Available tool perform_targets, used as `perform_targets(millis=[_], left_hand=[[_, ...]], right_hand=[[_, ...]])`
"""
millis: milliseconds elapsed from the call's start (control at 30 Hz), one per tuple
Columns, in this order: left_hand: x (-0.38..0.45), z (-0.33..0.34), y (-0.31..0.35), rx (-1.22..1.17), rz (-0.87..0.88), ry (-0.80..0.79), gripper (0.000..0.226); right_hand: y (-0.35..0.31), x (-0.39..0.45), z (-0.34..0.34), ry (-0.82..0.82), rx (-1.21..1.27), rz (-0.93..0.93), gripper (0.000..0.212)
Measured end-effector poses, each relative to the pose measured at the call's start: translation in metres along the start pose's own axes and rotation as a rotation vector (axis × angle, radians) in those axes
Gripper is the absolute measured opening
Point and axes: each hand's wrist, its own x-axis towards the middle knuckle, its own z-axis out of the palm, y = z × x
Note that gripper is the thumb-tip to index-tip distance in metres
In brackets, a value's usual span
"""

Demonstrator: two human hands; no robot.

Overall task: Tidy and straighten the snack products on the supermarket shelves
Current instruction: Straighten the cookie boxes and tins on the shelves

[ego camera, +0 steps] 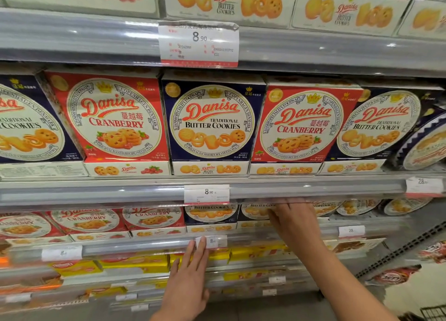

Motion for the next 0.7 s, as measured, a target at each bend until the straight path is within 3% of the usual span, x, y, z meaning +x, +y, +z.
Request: perform_targets(millis=[100, 167, 233, 300, 367, 533, 633, 700], left_hand=[[-0.005, -0.008, 0.002, 0.0, 0.001, 0.042, 0.101], [-0.004, -0.014, 0.004, -0.023, 0.001, 0.0, 0.101], [0.003, -0.028, 0.005, -0.074, 0.033, 0.061, 0.102], [-0.001, -0.053, 0.006, -0.205, 0.109, 0.002, 0.086], [-0.008, -0.067, 0.015, -0.278, 0.255, 0.285, 0.06], [-0.032, -0.139, 0.057, -0.384, 0.585, 0.951, 0.022], [-0.032, -0.153, 0.072, -0.249, 0.55, 1.169, 0.024], [-0.023, -0.152, 0.069, -0.177, 0.452, 1.165, 0.041]], right_hand=[[-0.002, -0.026, -0.009, 0.089, 0.132, -0.102, 0.039], [-0.004, -0.044, -0.013, 0.103, 0.22, -0.144, 0.03], [-0.004, -0.052, -0.019, 0.157, 0.26, -0.179, 0.019], [-0.004, -0.044, -0.034, 0.224, 0.29, -0.178, 0.023], [-0.006, -0.026, -0.057, 0.308, 0.315, -0.147, 0.028], [-0.014, 0.03, -0.116, 0.503, 0.268, -0.168, 0.023], [-0.017, 0.064, -0.141, 0.576, 0.178, -0.21, 0.027], [-0.015, 0.081, -0.155, 0.612, 0.164, -0.233, 0.032]])
